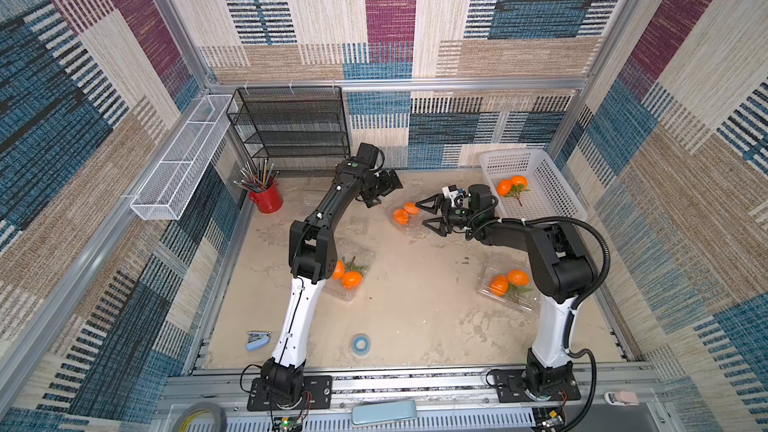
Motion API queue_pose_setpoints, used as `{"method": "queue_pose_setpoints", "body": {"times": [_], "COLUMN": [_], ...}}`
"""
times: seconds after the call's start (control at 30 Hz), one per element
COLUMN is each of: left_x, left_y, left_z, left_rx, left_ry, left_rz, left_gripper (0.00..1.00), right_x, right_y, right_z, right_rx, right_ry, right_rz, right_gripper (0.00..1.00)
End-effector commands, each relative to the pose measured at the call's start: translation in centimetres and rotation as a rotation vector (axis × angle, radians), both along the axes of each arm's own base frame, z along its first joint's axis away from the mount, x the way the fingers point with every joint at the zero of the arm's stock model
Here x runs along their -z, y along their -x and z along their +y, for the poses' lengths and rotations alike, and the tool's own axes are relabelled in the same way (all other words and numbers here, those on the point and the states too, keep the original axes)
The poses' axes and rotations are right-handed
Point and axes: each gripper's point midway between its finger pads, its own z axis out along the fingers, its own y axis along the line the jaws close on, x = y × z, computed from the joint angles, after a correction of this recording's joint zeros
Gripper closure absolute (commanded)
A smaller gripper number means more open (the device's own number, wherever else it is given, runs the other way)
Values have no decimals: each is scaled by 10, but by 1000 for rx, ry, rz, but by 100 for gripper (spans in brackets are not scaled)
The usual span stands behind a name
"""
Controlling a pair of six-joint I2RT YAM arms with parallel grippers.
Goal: Take oranges out of containers
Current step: Open the packing box at the center of the board.
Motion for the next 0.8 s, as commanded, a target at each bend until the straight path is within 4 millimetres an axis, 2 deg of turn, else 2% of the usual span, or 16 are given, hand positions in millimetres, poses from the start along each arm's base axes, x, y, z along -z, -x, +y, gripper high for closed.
{"method": "queue_pose_setpoints", "body": {"times": [0.0, 0.17, 0.4, 0.6, 0.77], "left_x": [-12, 1, 5, 7, 8], "left_y": [-18, -19, 1, 13, 18], "left_z": [-21, -36, -50, -44, -45], "left_rx": [12, 30, 53, 14, 7], "left_ry": [124, 175, 201, 226, 237], "left_rz": [-65, -43, 13, 54, 74], "left_gripper": [3, 3, 3, 4, 4], "right_x": [0, 1, 0, -6, -9], "right_y": [3, 2, -2, 1, 13], "right_z": [2, 3, 4, 3, 1], "right_rx": [-30, -39, -43, -38, -38], "right_ry": [0, 4, -1, -15, -36], "right_rz": [-12, -13, -18, -28, -16], "right_gripper": [3, 3, 3, 3, 10]}}
